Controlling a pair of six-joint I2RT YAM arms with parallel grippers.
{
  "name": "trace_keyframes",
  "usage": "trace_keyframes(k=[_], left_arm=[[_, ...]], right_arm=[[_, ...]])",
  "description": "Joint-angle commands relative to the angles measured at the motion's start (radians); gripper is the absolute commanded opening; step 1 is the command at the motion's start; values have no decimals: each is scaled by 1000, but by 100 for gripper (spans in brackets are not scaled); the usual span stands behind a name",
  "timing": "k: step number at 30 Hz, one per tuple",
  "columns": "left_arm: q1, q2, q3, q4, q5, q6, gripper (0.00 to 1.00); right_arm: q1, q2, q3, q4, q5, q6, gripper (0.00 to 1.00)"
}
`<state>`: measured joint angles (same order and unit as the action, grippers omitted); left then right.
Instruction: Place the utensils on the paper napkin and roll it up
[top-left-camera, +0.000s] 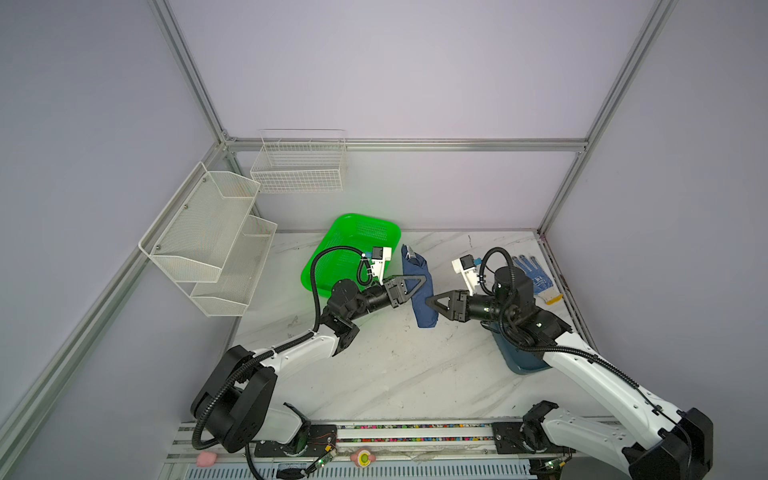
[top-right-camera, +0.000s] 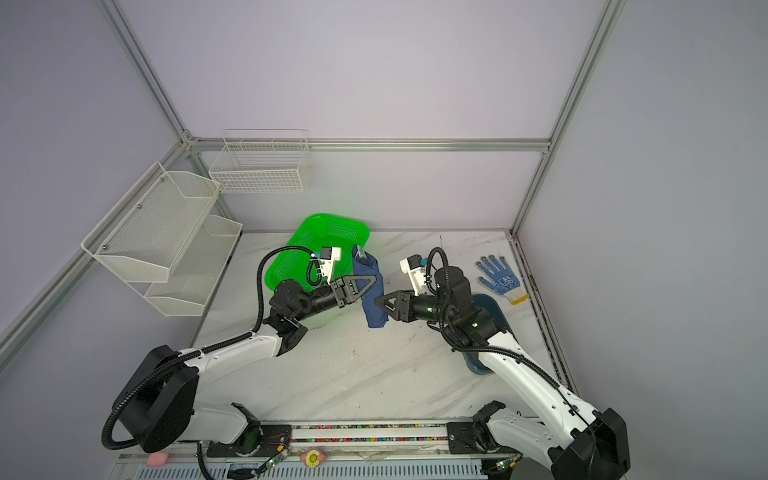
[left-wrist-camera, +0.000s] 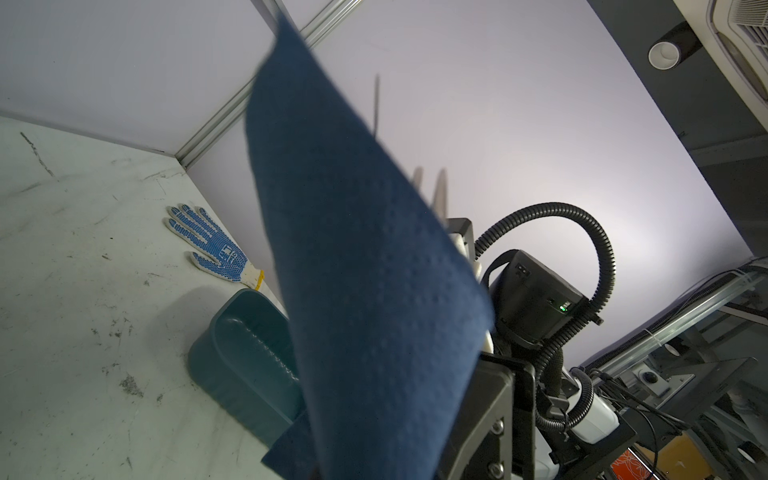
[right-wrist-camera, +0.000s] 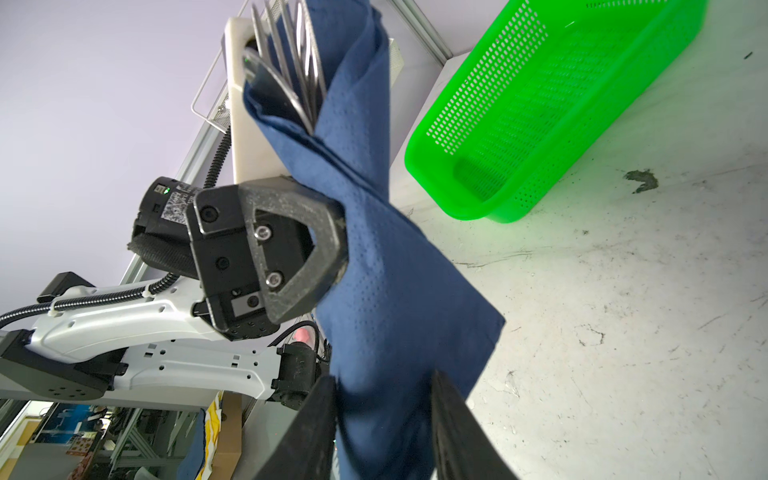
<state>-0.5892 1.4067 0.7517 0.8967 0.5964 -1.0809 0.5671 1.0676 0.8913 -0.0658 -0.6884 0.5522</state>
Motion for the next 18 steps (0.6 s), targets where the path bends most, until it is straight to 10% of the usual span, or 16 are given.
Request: trace_keyframes(k=[1, 18], left_arm=[[6, -35, 104, 81, 18, -3, 11], [5, -40, 117, 96, 51, -28, 11]], right_arm=[[4, 17, -12, 59, -56, -9, 41], [4, 84, 30, 125, -144, -40, 39]])
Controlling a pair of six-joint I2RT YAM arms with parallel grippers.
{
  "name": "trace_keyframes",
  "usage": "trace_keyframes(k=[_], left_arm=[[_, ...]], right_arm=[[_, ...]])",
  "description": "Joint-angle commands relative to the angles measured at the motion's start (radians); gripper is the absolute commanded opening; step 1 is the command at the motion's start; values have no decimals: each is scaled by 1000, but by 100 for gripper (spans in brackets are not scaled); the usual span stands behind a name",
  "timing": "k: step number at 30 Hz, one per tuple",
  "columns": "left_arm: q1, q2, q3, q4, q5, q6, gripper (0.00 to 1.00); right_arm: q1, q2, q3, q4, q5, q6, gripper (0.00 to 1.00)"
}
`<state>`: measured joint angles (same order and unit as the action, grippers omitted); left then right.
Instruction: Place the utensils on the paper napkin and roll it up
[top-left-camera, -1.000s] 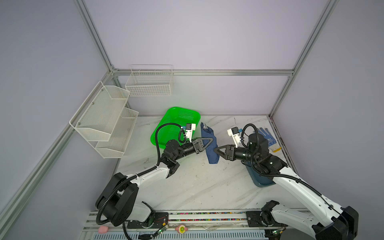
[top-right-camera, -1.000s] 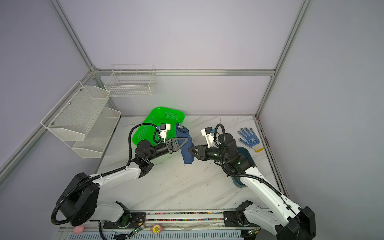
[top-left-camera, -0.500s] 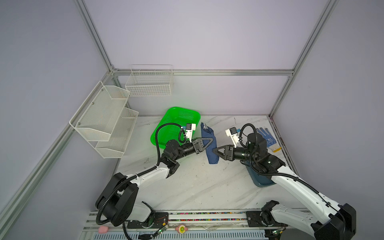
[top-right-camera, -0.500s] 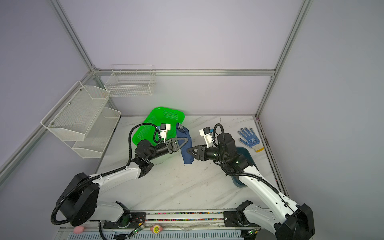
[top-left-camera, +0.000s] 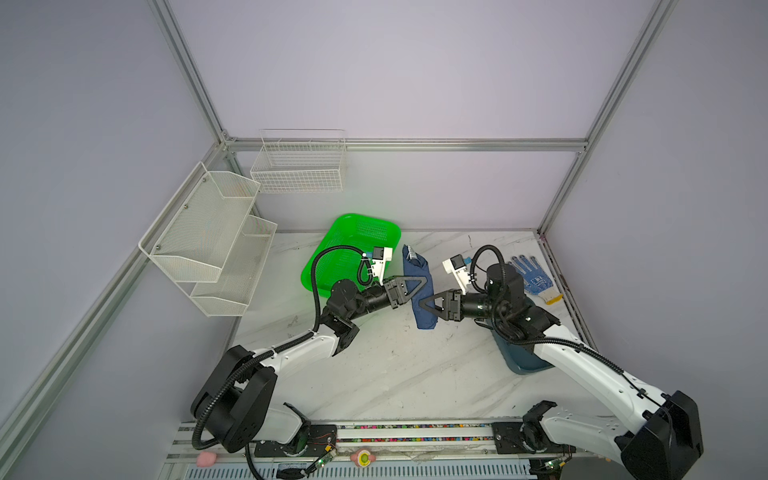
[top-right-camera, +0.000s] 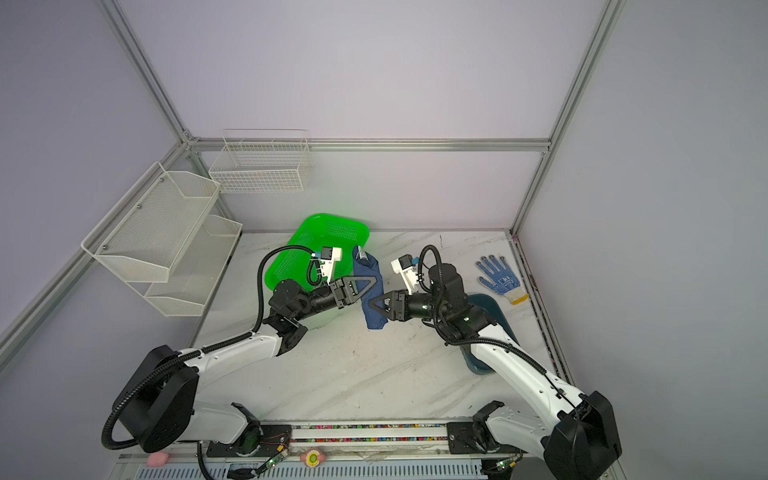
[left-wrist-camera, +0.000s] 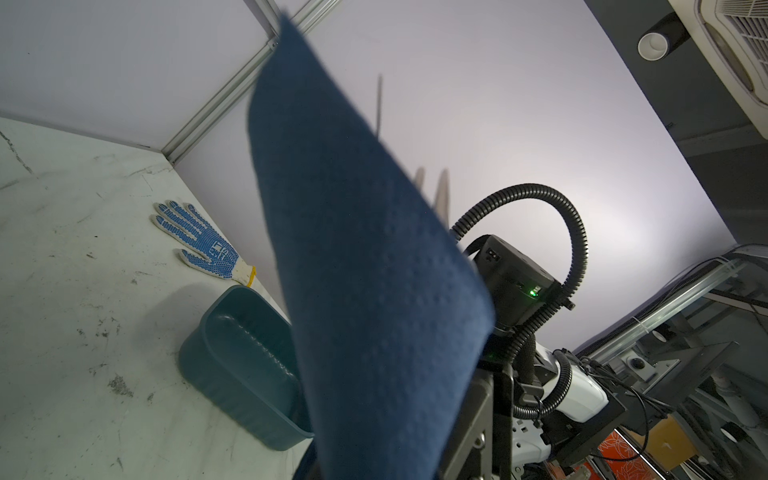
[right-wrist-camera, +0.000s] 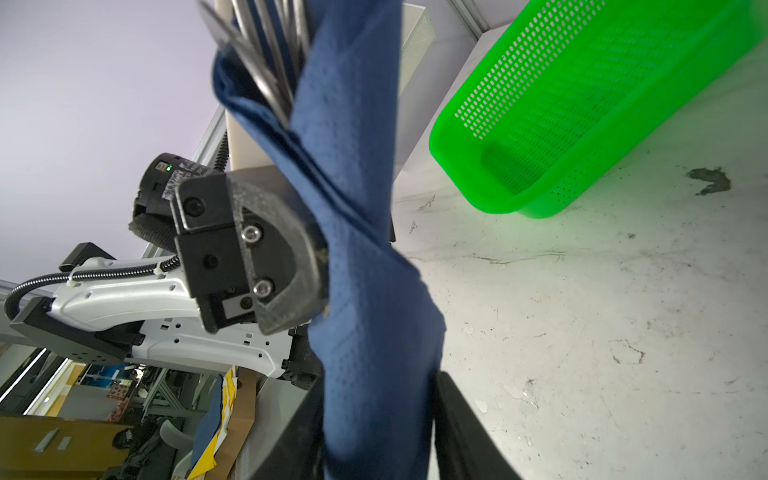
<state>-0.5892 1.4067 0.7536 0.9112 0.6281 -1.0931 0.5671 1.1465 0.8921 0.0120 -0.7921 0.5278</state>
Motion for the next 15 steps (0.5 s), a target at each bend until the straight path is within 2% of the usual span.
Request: trace_keyframes(k=[1, 15], left_arm=[[3, -38, 115, 80, 19, -16, 11], [-1, -28, 133, 78, 31, -16, 11]], right_arm=[[5, 7, 31, 49, -49, -15, 39], [11, 32, 45, 64, -110, -28, 33]])
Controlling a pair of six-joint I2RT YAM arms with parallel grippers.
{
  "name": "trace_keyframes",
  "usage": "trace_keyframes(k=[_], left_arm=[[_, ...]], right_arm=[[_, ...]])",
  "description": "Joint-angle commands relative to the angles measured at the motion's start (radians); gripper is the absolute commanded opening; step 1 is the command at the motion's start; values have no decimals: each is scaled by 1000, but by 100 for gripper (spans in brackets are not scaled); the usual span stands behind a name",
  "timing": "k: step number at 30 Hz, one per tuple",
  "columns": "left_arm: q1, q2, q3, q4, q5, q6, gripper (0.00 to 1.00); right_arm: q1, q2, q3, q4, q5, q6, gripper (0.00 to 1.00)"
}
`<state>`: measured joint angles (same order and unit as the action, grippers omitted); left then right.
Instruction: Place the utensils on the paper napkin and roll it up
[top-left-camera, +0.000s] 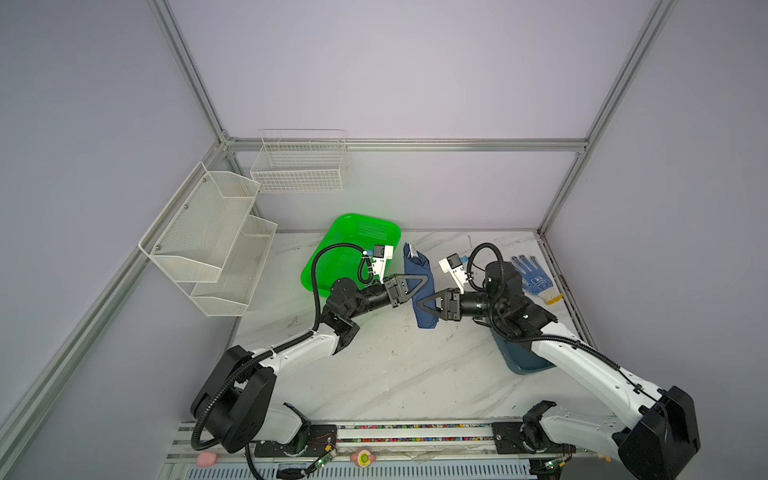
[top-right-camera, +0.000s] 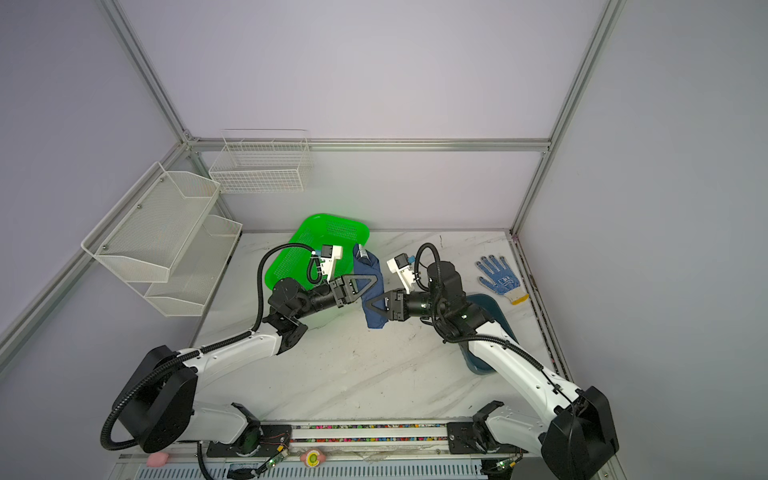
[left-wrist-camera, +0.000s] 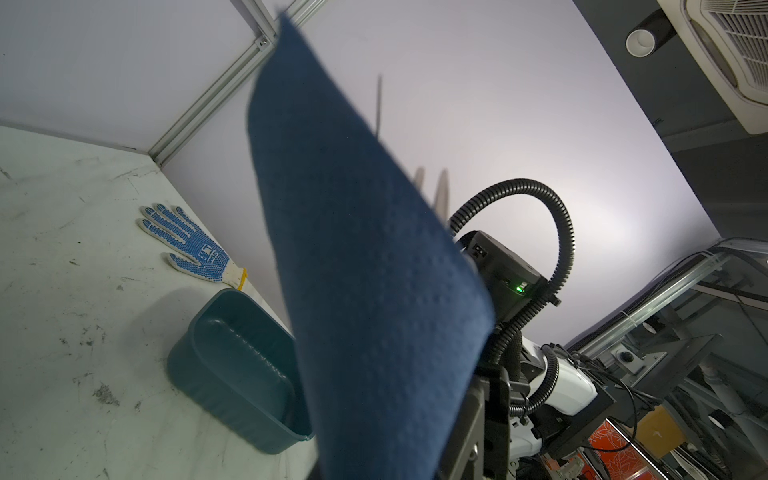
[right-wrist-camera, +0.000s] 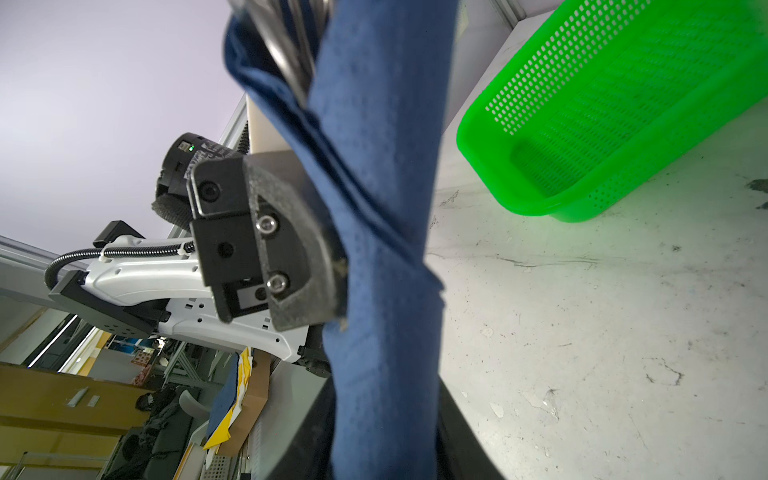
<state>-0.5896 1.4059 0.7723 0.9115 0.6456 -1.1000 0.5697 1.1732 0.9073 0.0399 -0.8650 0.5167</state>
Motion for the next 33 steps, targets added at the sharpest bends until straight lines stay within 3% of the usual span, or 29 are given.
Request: trace_keyframes(k=[1, 5, 12, 18, 20, 25, 30, 33], left_arm=[[-1, -27, 116, 77, 15, -8, 11], [-1, -25, 123, 78, 25, -4, 12], [2, -38, 125, 39, 35, 31, 14], [5, -38, 106, 24, 26, 40, 23], [5, -39, 97, 6, 25, 51, 29], [5, -54, 48, -32, 8, 83, 62], [5, -64, 30, -27, 46, 95, 79], [5, -48, 42, -26, 103, 91, 82]], right_arm=[[10, 7, 31, 35, -40, -18, 33], [9, -2, 25, 41, -52, -21, 30], [8, -33, 19, 29, -58, -35, 16], [9, -64, 17, 18, -23, -44, 10], [10, -71, 17, 16, -13, -46, 9], [9, -75, 16, 7, -8, -55, 8], [9, -79, 10, 14, -8, -52, 8], [9, -78, 9, 25, -20, -49, 8]])
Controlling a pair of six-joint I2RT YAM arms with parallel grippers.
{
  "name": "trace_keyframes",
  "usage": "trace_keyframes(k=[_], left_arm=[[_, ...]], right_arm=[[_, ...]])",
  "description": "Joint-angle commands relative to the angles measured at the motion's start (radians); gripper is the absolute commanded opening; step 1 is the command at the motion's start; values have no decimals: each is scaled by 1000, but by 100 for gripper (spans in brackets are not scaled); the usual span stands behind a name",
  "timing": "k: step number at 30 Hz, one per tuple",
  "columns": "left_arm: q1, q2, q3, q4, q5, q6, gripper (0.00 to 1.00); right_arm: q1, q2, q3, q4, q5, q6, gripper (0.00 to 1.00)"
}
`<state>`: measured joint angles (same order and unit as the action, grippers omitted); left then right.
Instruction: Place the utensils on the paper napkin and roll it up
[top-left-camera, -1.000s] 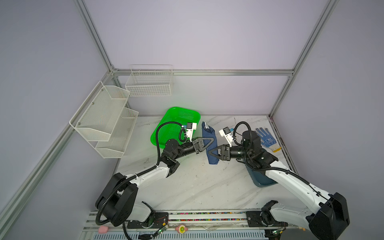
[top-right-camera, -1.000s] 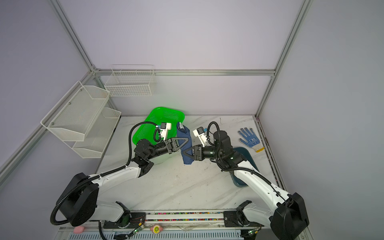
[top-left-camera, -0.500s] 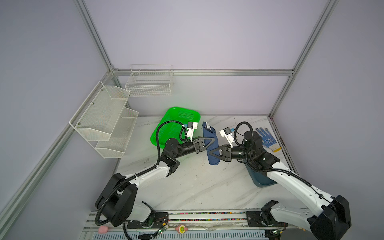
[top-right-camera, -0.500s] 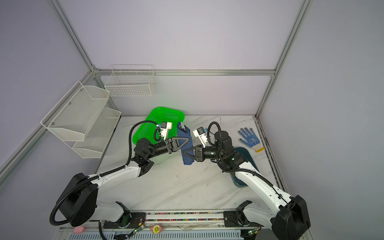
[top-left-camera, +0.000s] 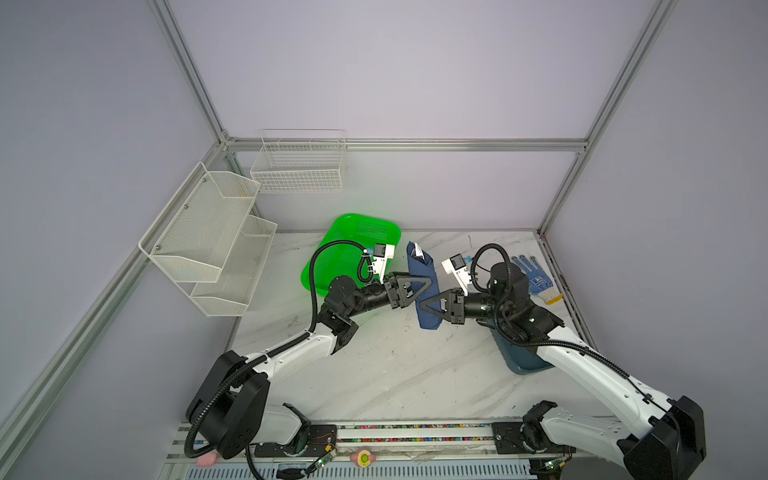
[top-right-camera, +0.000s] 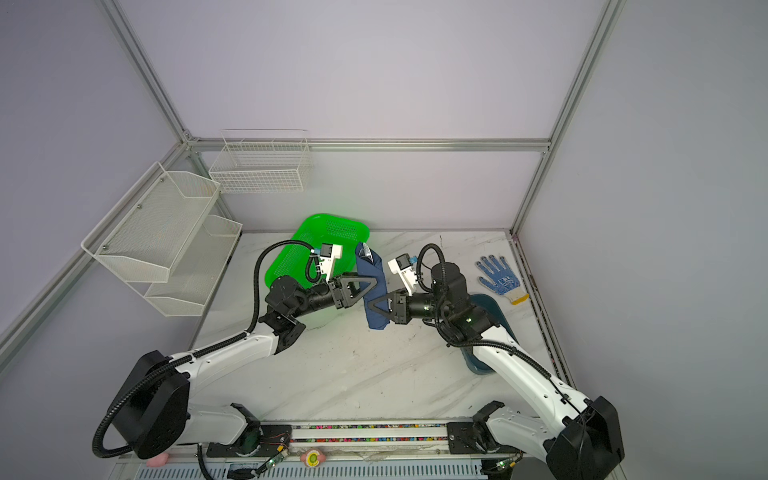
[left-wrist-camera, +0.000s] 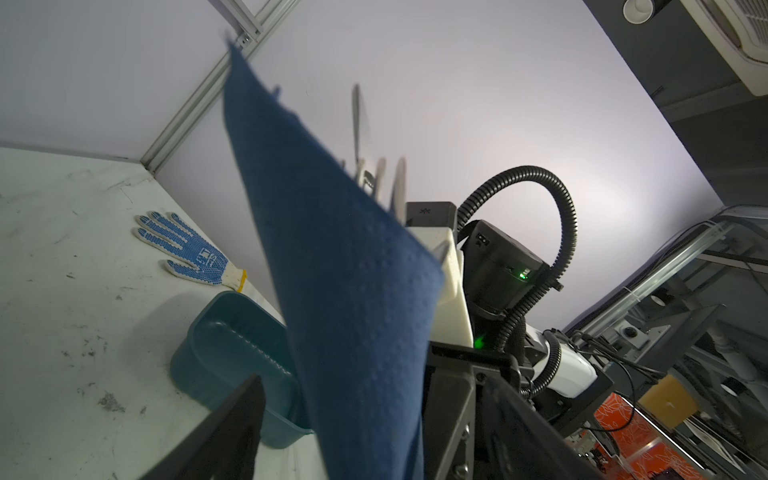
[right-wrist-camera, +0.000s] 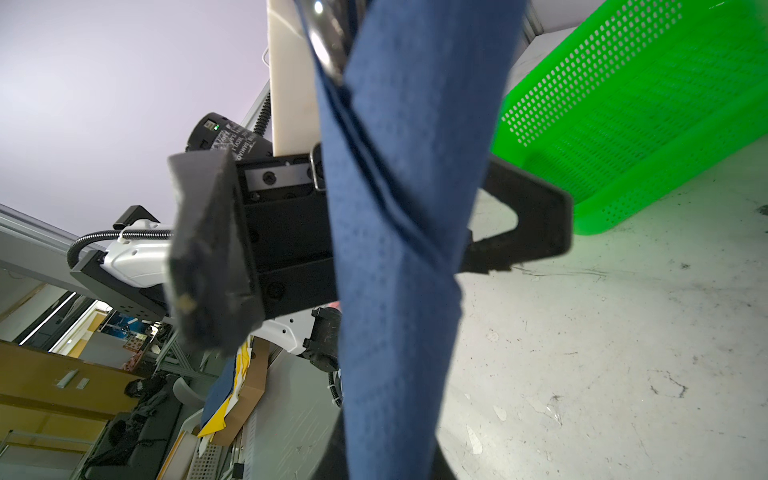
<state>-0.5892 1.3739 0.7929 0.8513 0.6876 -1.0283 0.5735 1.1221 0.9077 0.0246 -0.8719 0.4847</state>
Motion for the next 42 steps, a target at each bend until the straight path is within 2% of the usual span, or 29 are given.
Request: trace_keyframes(k=[1, 7, 11, 25, 31, 36, 42], left_arm=[[5, -10, 23, 34, 69, 15, 82], [5, 12, 27, 55, 97, 0, 82], [5, 29, 38, 106, 127, -32, 76], [5, 31, 27, 167, 117, -62, 29], [5, 31, 28, 177, 108, -67, 17], [5, 64, 35, 188, 110, -76, 13], [5, 72, 46, 233, 127, -109, 10]], right_arm=[[5, -27, 8, 47, -17, -14, 8], [5, -26, 7, 70, -36, -5, 8], [5, -24, 7, 76, -44, -5, 9], [5, -44, -12, 69, -33, -8, 10], [4, -53, -14, 63, -26, -6, 11], [2, -63, -23, 62, -29, 2, 14], [-14, -90, -17, 79, -56, 15, 28]])
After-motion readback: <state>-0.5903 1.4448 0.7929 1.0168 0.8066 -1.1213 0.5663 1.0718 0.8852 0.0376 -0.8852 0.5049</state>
